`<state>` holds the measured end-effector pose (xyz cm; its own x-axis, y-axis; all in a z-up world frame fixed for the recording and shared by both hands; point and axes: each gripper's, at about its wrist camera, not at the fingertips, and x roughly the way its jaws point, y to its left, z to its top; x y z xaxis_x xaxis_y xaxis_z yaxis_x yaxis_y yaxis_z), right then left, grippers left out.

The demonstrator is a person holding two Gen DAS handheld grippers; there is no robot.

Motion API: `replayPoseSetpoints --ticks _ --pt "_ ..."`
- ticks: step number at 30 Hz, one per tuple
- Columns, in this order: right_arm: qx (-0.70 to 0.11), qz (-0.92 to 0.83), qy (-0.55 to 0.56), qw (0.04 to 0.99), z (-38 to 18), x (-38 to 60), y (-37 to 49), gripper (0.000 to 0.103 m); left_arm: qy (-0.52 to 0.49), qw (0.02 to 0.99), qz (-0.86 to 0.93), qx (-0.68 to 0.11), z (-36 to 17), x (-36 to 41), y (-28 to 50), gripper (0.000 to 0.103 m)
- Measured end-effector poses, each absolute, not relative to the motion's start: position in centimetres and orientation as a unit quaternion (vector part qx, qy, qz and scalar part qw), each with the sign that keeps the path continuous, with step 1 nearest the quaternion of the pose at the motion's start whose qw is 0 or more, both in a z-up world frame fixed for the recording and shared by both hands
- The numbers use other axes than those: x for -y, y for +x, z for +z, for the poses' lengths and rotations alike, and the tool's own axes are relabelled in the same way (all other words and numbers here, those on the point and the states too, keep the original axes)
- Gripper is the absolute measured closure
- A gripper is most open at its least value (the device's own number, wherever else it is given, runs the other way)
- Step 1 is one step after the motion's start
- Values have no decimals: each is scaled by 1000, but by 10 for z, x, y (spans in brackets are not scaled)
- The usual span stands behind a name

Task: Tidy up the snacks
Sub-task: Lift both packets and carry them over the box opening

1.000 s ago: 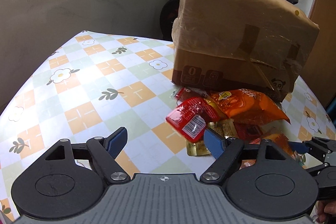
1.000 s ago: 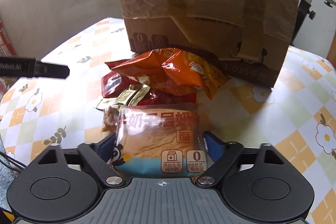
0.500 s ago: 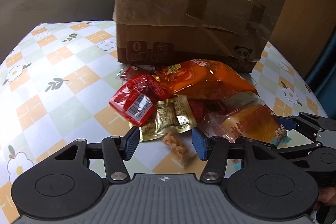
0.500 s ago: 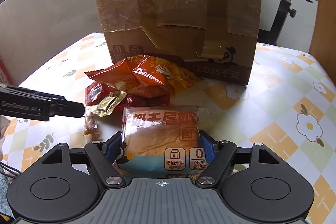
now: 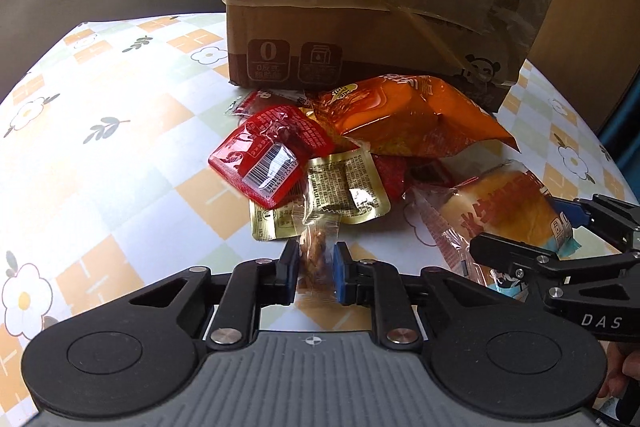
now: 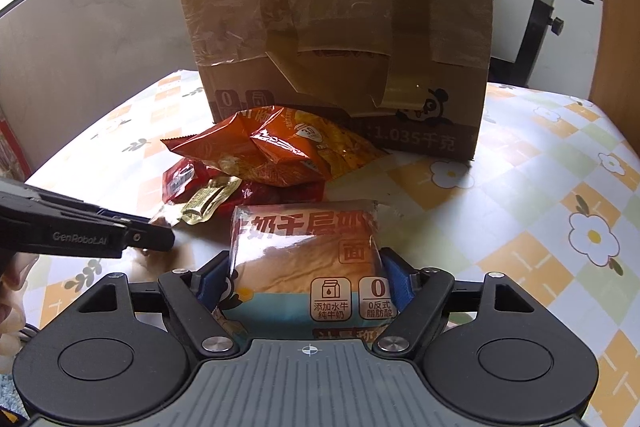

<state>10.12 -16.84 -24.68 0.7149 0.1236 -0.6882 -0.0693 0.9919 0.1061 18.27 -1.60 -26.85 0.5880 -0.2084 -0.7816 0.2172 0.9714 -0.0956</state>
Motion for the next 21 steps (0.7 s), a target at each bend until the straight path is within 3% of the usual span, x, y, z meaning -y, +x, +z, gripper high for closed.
replayPoseSetpoints --ticks 16,21 --pt "-372 55 91 922 -236 185 89 33 -15 911 -118 -395 -245 0 164 84" --pt "-337 36 114 934 -214 206 80 33 -8 929 -121 -350 -223 -4 164 84"
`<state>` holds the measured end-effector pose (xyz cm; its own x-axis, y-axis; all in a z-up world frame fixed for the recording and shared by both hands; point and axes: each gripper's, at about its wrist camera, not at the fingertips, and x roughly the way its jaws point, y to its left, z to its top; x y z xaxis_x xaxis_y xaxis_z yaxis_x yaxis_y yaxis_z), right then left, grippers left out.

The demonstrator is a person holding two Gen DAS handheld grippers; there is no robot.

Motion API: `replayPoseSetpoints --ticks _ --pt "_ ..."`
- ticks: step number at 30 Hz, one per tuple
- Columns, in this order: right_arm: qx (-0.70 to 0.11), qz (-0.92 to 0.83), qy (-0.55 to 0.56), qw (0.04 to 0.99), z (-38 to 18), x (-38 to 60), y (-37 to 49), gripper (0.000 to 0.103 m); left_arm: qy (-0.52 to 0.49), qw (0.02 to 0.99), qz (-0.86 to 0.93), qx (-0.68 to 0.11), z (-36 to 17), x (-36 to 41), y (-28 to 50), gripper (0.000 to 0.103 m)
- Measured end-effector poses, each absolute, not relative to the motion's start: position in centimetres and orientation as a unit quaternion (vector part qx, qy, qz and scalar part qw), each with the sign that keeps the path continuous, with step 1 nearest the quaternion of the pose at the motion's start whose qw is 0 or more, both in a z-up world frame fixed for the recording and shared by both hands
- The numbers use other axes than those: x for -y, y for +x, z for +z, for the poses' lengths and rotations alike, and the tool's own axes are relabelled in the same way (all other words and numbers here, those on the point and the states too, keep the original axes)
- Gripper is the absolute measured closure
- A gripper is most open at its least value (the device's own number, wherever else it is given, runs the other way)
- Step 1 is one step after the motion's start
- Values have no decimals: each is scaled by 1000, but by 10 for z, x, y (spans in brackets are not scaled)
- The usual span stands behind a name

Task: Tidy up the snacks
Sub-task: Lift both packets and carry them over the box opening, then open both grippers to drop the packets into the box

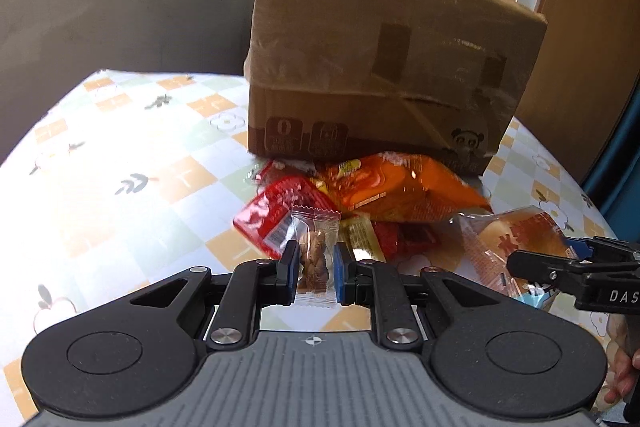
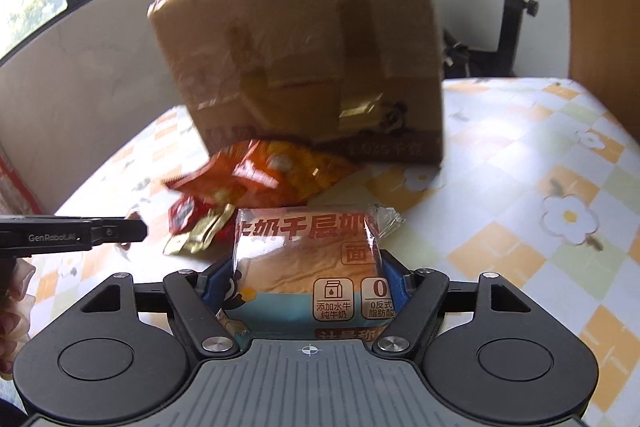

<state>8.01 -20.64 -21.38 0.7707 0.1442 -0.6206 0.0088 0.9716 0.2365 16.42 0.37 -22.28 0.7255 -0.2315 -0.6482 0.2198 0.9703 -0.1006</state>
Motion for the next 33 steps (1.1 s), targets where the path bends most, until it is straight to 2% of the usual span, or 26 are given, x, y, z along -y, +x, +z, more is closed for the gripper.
replayPoseSetpoints --ticks 3,14,21,26,33 --pt "-308 26 115 944 -192 219 79 33 5 941 -137 -308 -197 -4 165 84" --pt "-202 38 95 974 -110 229 89 33 -46 963 -152 -216 -121 -20 186 84" --pt "-137 63 56 987 -46 226 151 33 -50 973 -166 -154 -77 -12 220 84" --pt "-149 51 12 987 -32 216 226 33 -63 970 -178 -151 -58 5 267 84" --pt "-207 19 -1 978 -61 198 291 33 -57 966 -169 -188 -67 19 318 84"
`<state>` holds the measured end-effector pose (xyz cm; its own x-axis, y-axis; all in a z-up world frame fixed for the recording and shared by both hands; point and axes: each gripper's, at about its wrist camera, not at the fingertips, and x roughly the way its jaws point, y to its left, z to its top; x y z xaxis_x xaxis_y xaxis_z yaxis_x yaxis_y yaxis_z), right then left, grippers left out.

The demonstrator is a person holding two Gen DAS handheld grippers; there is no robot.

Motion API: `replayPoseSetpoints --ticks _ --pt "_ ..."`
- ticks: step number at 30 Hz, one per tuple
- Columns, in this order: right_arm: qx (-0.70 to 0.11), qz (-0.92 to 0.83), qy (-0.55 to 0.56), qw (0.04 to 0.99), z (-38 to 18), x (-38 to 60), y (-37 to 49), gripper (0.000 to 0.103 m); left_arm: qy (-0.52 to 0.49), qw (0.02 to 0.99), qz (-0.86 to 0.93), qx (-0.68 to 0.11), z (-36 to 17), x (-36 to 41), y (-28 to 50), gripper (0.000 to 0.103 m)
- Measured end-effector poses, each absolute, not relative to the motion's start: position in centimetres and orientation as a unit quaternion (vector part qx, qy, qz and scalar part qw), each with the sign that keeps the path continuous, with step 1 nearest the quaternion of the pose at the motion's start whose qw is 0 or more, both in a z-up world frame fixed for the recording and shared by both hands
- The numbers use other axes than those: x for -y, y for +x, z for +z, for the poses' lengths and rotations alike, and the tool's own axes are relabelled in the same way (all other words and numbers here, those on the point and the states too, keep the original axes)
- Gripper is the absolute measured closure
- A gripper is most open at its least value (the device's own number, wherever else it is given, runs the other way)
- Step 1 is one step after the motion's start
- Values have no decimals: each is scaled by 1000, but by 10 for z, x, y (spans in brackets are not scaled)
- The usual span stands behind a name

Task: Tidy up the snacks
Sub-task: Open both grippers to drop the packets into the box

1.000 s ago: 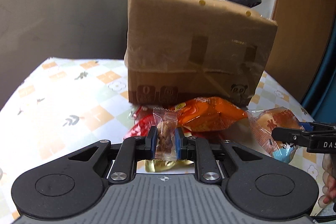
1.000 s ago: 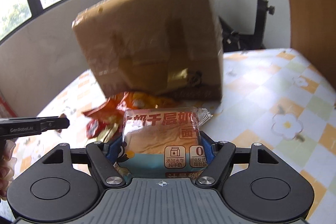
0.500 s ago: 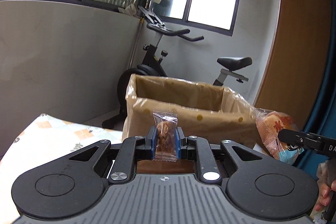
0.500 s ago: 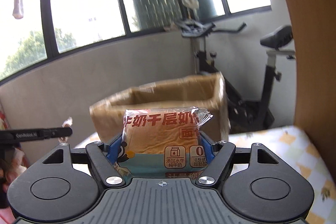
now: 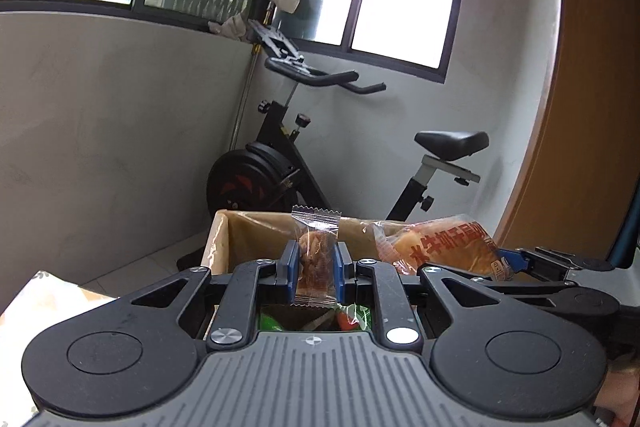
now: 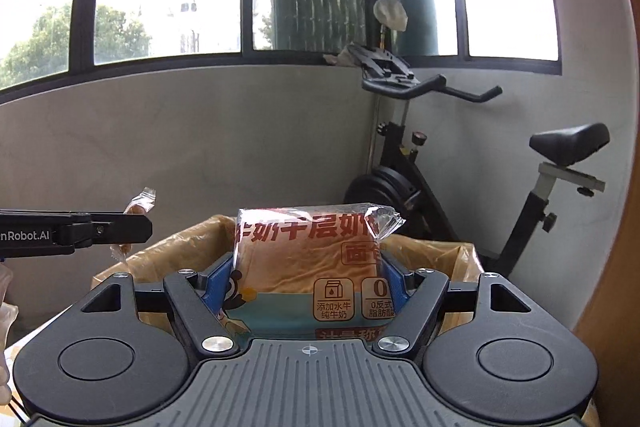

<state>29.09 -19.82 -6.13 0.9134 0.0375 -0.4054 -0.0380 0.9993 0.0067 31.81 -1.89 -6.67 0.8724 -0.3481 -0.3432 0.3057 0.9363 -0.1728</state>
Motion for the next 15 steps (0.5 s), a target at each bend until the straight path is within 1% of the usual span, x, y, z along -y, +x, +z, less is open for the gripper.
replayPoseSetpoints --ticks 3,5,7,8,9,15 --pt "-236 21 0 972 -76 190 300 33 -48 962 -171 -206 -76 22 328 83" --pt "-250 23 1 968 -83 186 300 31 -37 961 -170 -217 -80 16 328 80" --pt "-249 30 4 968 -85 185 295 29 -37 959 -173 -220 -82 10 325 53" --pt "-245 30 8 969 -85 187 291 25 -39 960 -174 -216 -83 6 323 48" --pt "-240 29 13 970 -84 189 287 19 -41 961 -172 -212 -83 3 321 45" --pt "-223 35 57 972 -76 208 258 18 -64 960 -163 -220 -81 -25 307 45"
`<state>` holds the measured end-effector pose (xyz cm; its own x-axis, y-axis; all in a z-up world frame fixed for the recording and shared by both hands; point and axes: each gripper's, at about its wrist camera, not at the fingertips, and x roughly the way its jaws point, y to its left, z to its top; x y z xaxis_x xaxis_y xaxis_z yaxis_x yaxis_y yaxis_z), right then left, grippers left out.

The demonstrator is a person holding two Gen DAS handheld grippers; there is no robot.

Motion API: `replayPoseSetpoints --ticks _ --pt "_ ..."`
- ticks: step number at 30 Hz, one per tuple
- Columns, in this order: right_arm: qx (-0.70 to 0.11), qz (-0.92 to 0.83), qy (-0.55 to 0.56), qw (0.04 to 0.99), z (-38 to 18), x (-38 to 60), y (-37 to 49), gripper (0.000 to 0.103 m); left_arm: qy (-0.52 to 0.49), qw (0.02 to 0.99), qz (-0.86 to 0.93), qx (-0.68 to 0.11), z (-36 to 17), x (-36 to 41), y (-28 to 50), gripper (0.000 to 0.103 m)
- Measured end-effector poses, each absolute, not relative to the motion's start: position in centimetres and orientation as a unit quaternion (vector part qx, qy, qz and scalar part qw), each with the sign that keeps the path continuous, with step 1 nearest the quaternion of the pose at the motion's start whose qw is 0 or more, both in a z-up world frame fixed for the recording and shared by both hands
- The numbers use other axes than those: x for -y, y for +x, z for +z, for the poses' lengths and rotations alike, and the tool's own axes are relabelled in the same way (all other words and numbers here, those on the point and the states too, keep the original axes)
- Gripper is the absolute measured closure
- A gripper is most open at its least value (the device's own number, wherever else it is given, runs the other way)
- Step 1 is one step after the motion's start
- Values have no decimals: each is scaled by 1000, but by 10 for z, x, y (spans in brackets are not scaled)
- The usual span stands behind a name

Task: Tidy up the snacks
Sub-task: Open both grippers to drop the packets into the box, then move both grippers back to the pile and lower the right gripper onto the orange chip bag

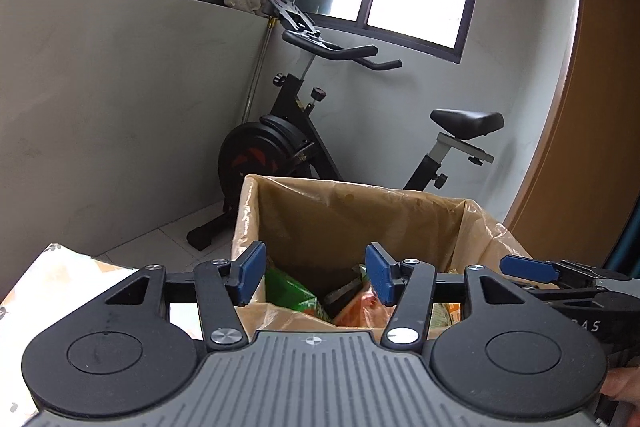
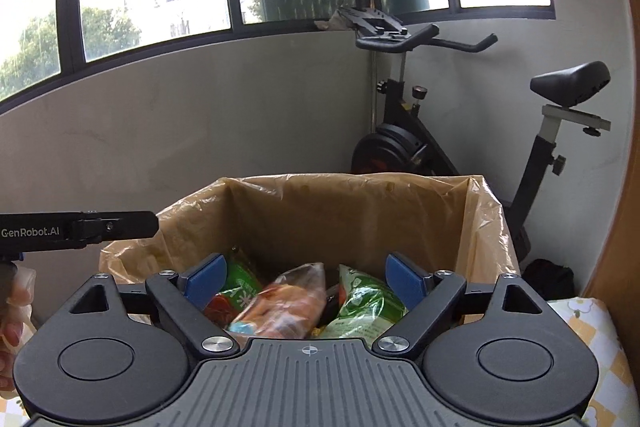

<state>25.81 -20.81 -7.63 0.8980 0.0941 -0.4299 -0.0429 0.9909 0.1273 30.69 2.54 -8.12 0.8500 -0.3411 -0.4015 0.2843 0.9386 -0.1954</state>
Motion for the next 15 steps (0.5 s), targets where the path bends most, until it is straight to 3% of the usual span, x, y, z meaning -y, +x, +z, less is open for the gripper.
replayPoseSetpoints --ticks 9,15 --pt "-196 40 77 977 -69 231 199 19 -58 962 -132 -232 -76 -85 276 45" --pt "-202 25 74 976 -92 230 165 20 -52 960 -106 -255 -95 -110 257 45"
